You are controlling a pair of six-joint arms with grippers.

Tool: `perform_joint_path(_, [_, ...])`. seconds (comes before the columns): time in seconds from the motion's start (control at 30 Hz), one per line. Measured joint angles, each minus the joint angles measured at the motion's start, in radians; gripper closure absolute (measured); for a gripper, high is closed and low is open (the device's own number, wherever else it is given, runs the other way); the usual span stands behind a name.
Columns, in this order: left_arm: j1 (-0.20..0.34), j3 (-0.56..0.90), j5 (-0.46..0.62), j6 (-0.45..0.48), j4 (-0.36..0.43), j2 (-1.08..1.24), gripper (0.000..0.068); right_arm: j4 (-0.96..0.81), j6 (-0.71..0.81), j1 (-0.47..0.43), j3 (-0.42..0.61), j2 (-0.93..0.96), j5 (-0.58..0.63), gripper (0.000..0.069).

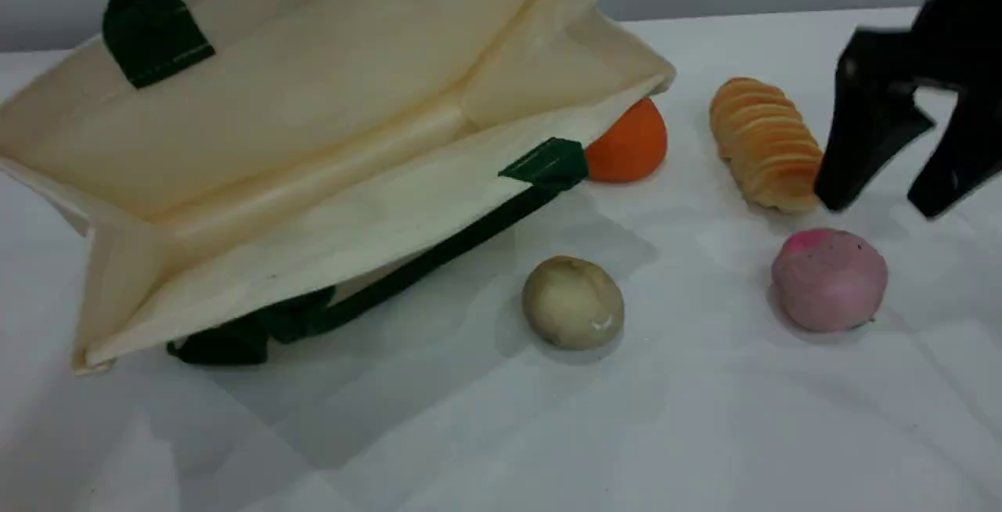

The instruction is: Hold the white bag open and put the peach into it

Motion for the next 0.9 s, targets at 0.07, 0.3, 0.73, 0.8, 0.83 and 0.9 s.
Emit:
perform_joint_path(0.07, [0.000,0.000,0.000,0.000,-0.001,0.000,0.0581,0.001,0.000,0.000,0.000,0.031,-0.012,0.0104])
perform_joint_path(0.3, [0.000,0.000,0.000,0.000,-0.001,0.000,0.0581,0.004,0.000,0.000,0.000,0.061,-0.060,0.0104])
perform_joint_path(0.73, [0.000,0.000,0.000,0.000,-0.001,0.000,0.0581,0.021,-0.003,0.000,0.000,0.141,-0.137,0.0104])
perform_joint_path(0.8, [0.000,0.000,0.000,0.000,-0.001,0.000,0.0581,0.027,-0.003,0.000,0.000,0.153,-0.150,0.0104])
perform_joint_path(0.83, [0.000,0.000,0.000,0.000,-0.001,0.000,0.0581,0.029,-0.003,0.000,0.000,0.159,-0.154,0.0104])
perform_joint_path(0.9, [0.000,0.000,0.000,0.000,-0.001,0.000,0.0581,0.030,-0.003,0.000,0.000,0.165,-0.156,0.0106])
